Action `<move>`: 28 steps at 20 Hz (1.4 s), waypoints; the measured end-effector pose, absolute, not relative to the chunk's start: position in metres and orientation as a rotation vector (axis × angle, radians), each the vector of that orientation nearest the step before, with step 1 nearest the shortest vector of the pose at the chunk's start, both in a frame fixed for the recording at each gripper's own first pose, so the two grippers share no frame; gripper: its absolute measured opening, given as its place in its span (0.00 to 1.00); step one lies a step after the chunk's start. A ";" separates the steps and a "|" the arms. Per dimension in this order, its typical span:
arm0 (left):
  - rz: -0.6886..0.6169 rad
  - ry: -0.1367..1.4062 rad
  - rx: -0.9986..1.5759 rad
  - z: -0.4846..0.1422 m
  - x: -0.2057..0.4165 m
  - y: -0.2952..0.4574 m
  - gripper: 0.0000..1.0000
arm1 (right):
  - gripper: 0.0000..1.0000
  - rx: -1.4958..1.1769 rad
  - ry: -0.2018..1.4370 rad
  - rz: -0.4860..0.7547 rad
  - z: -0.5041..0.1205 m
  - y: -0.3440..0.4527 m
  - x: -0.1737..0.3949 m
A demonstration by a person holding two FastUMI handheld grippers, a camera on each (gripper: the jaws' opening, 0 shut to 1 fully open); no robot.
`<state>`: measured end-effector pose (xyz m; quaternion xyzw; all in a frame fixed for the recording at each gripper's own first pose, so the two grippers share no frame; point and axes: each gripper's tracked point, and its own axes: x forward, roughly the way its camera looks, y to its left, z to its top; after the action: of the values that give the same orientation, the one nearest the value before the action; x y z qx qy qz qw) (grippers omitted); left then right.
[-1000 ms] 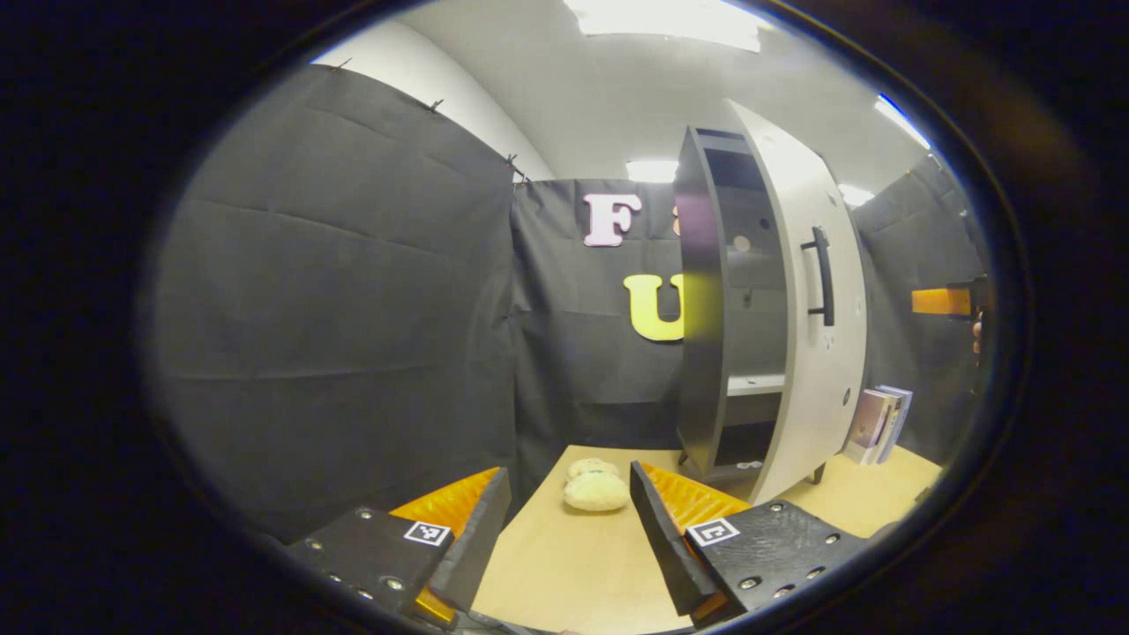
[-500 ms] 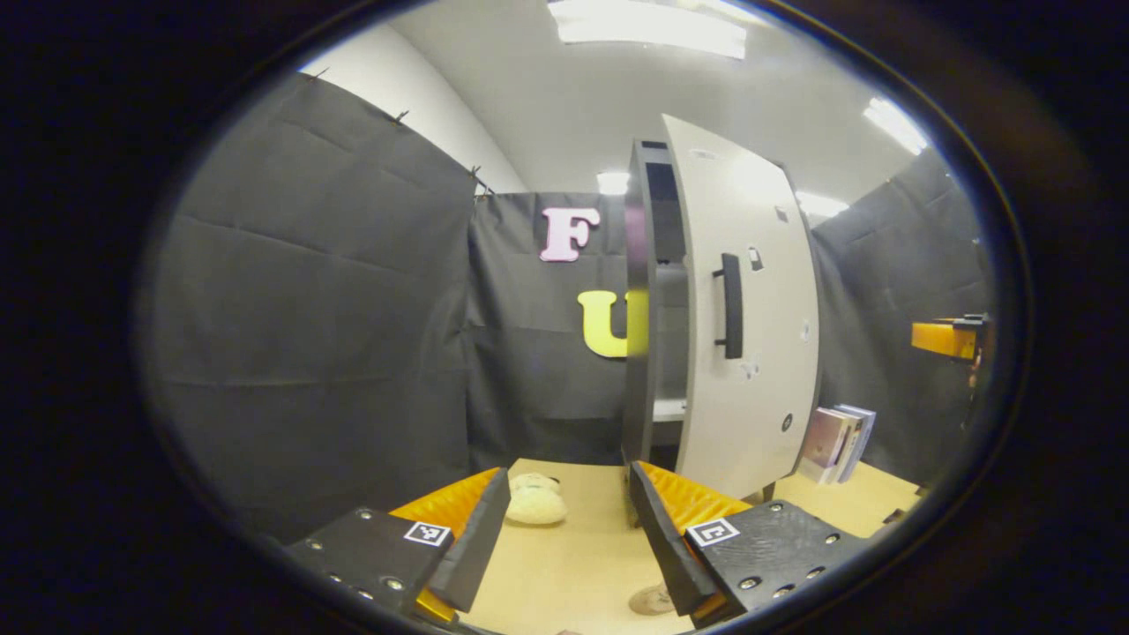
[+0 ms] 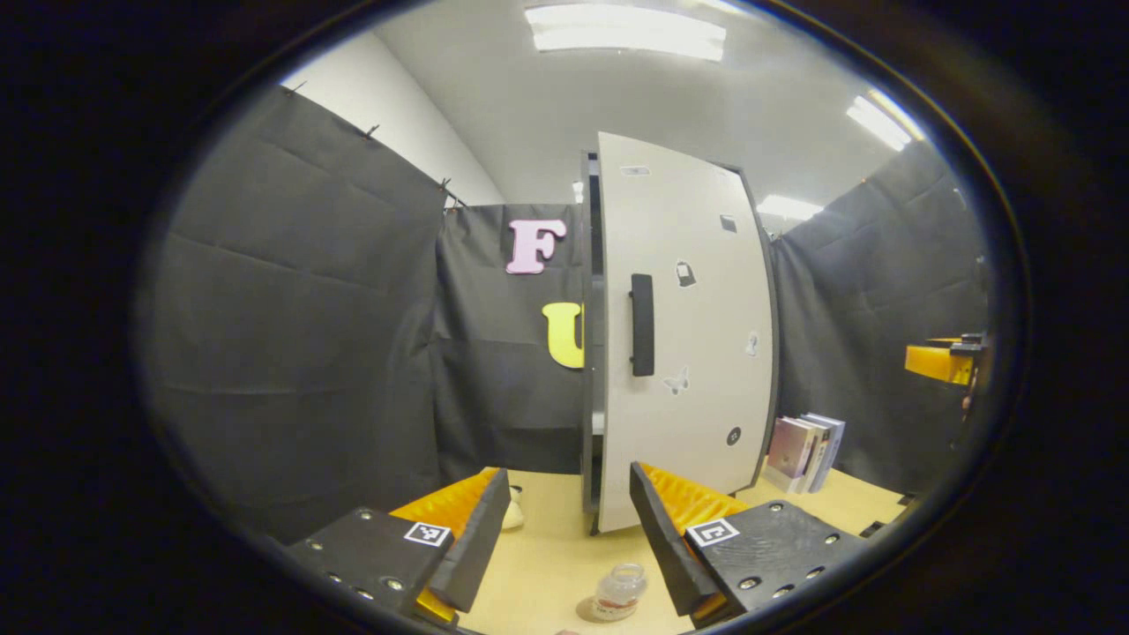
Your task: Open the cabinet door with the right hand, grasp the bottle in the cabinet with the left hand and place it on the coaster, then close the cabinet door with the right hand.
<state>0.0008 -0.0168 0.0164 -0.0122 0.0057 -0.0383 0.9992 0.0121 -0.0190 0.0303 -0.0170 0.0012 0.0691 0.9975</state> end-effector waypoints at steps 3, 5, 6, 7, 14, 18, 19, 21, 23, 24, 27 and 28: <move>-0.076 0.017 -0.026 0.016 -0.004 -0.022 0.81 | 0.93 -0.028 0.011 0.138 0.024 -0.023 0.009; -0.073 0.011 -0.016 0.020 -0.007 -0.021 0.82 | 0.93 -0.022 0.013 0.139 0.021 -0.025 0.008; -0.071 0.009 -0.013 0.022 -0.008 -0.021 0.78 | 0.93 -0.018 0.017 0.139 0.020 -0.025 0.008; -0.070 0.007 -0.011 0.023 -0.009 -0.020 0.78 | 0.93 -0.014 0.018 0.138 0.019 -0.026 0.008; -0.060 0.002 -0.015 0.026 -0.016 -0.015 0.77 | 0.93 -0.007 0.020 0.142 0.021 -0.022 0.006; -0.049 0.006 -0.020 0.023 -0.017 -0.009 0.77 | 0.93 -0.014 0.026 0.150 0.021 -0.018 0.005; -0.050 0.007 -0.021 0.022 -0.017 -0.008 0.82 | 0.93 -0.014 0.025 0.151 0.022 -0.017 0.005; -0.051 0.008 -0.020 0.022 -0.018 -0.010 0.78 | 0.93 -0.016 0.017 0.148 0.025 -0.017 0.005; -0.051 0.009 -0.018 0.021 -0.016 -0.009 0.82 | 0.93 -0.021 0.019 0.147 0.026 -0.017 0.005; -0.051 0.011 -0.017 0.020 -0.015 -0.008 0.81 | 0.93 -0.022 0.021 0.147 0.026 -0.017 0.006; -0.053 0.014 -0.021 0.018 -0.014 -0.010 0.81 | 0.93 -0.020 0.026 0.146 0.025 -0.015 0.006; -0.052 0.015 -0.022 0.017 -0.013 -0.010 0.81 | 0.93 -0.018 0.027 0.145 0.025 -0.015 0.006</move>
<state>-0.0135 -0.0096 0.0175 -0.0109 0.0074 -0.0261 0.9996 0.0060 -0.0153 0.0253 -0.0092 0.0136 0.0726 0.9972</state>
